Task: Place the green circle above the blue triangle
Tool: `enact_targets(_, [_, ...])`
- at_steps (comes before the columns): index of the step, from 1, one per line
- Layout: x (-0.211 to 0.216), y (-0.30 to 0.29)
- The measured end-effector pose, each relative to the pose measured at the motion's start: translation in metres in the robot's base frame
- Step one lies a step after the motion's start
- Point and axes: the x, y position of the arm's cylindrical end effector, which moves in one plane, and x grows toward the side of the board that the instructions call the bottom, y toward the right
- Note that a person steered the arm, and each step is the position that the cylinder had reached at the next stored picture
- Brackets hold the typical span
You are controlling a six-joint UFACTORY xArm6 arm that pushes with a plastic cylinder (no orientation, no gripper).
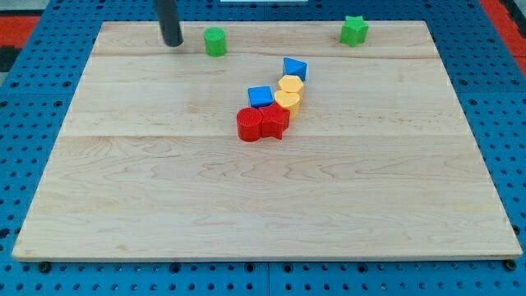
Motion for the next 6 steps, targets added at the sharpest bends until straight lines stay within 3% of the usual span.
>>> enact_targets(2, [-0.011, 0.098])
enact_targets(3, [-0.011, 0.106])
enact_targets(4, [-0.008, 0.05])
enact_targets(5, [0.014, 0.039])
enact_targets(6, [0.034, 0.057])
